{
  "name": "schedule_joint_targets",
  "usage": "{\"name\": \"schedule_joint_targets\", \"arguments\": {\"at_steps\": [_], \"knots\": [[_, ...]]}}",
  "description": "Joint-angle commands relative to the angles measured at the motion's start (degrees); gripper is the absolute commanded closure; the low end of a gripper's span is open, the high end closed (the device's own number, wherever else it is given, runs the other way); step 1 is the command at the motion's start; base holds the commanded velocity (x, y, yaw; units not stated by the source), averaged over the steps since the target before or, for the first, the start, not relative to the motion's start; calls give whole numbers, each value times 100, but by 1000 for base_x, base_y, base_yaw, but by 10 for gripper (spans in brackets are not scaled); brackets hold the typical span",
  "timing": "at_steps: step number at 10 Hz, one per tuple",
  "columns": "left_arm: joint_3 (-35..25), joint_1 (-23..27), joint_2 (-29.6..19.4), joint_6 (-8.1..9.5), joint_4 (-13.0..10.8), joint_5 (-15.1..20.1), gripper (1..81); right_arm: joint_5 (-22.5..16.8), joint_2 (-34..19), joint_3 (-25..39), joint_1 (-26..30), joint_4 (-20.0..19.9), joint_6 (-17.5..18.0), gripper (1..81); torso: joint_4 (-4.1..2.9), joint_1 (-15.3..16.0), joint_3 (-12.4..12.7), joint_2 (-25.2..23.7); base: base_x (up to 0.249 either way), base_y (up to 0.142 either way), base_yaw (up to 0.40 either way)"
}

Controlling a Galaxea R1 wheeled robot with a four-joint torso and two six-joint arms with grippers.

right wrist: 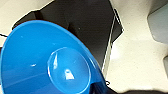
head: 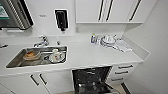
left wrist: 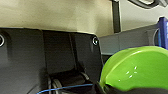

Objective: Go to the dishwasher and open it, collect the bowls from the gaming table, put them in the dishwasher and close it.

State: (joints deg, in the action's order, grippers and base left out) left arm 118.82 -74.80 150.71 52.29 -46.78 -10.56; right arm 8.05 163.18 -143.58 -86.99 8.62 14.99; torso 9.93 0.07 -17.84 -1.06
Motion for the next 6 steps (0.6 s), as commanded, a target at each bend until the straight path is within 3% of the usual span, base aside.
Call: {"name": "schedule_joint_targets", "arguments": {"at_steps": [1, 3, 6], "knots": [[-1737, 1128, -1015, -8, -60, 1028, 811, -339, -134, 51, 19, 26, 3, 811, 0, 0, 0, 0, 0, 0, 0], [-2372, 1524, -1324, 1, 2, 1328, 811, -330, -152, 51, 10, 26, 21, 811, 0, 0, -5, 2, 0, 0, 0], [-3240, 2078, -1465, 10, 11, 2108, 811, -330, -152, 121, 1, 34, 21, 811, 0, 2, -7, 2, 0, 0, 0]]}}
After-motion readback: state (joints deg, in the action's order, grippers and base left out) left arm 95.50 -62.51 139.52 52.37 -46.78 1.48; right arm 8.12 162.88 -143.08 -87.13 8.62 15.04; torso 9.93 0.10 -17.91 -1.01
